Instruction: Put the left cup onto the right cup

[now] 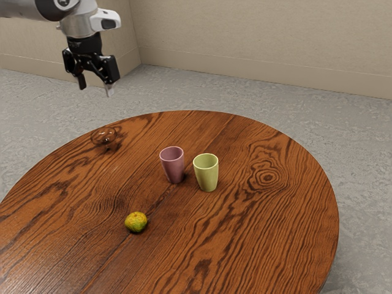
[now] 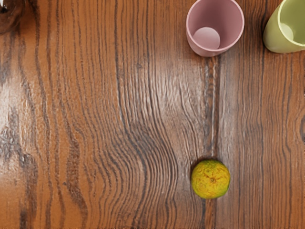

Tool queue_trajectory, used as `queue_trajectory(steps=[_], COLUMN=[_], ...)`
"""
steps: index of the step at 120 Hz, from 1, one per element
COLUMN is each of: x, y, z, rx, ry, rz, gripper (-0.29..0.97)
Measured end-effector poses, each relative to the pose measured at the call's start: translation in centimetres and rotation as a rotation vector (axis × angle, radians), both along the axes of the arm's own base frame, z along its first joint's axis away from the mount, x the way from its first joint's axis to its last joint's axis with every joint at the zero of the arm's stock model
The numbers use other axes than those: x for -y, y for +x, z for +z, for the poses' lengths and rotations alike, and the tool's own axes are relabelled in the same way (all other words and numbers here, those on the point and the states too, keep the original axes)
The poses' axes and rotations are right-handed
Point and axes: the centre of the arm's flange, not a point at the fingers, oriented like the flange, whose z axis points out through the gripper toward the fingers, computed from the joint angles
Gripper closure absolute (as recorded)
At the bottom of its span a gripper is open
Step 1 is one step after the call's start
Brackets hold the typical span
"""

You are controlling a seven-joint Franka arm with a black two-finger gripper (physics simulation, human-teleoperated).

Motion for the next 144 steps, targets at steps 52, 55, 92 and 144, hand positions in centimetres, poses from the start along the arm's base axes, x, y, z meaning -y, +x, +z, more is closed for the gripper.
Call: queue_trajectory(steps=[52, 55, 92, 144], x=[-5.2, -5.8, -10.1, -4.5], y=[2.1, 2.3, 3.9, 6.8], z=[-8.0, -8.7, -15.9, -21.4], rx=[-0.071, -0.075, -0.097, -0.020], ry=[0.033, 0.034, 0.025, -0.082], rz=[0.067, 0.075, 0.134, 0.089], gripper=[0.02, 0.02, 0.02, 0.02])
